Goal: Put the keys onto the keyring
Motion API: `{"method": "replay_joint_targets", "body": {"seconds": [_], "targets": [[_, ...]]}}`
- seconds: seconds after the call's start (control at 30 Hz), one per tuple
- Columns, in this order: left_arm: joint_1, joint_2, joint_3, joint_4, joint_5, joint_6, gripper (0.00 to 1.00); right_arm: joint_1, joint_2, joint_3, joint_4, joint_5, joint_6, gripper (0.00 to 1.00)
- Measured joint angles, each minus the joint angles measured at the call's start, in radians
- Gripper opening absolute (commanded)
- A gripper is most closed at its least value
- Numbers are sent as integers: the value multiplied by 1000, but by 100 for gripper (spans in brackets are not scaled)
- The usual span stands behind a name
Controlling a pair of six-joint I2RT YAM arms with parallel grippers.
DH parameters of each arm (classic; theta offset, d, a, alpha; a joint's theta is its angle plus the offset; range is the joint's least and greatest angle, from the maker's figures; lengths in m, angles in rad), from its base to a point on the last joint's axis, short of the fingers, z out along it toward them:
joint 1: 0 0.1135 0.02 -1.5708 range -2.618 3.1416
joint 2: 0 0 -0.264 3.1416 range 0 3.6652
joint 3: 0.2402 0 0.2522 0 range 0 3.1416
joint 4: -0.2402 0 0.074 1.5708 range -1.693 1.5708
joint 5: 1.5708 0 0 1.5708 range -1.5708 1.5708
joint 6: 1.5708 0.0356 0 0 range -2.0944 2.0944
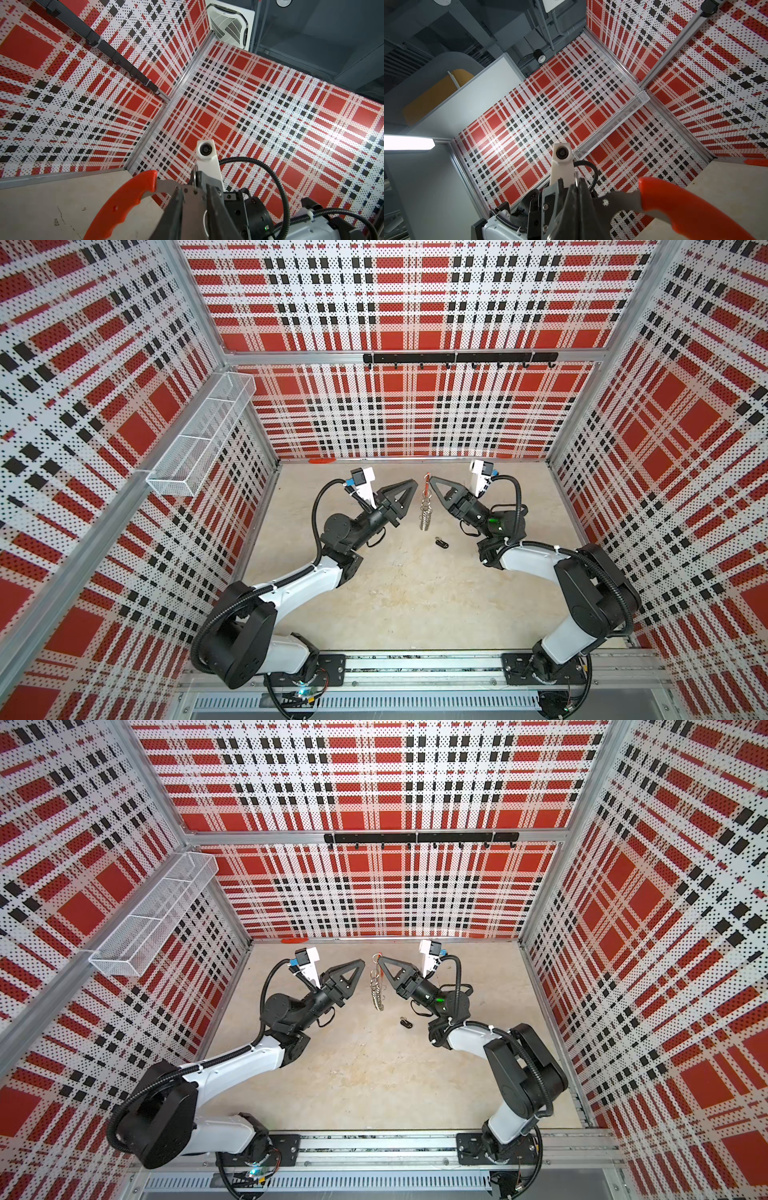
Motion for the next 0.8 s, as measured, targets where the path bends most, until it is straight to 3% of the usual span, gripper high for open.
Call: {"method": "replay_joint_targets", "body": {"seconds": [0.5,0.8], "targets": [[-18,92,77,27,32,-35,17,0,0,16,0,-23,0,0],[-18,123,115,49,62,-46,0,-1,3,19,0,-25,0,0]]}}
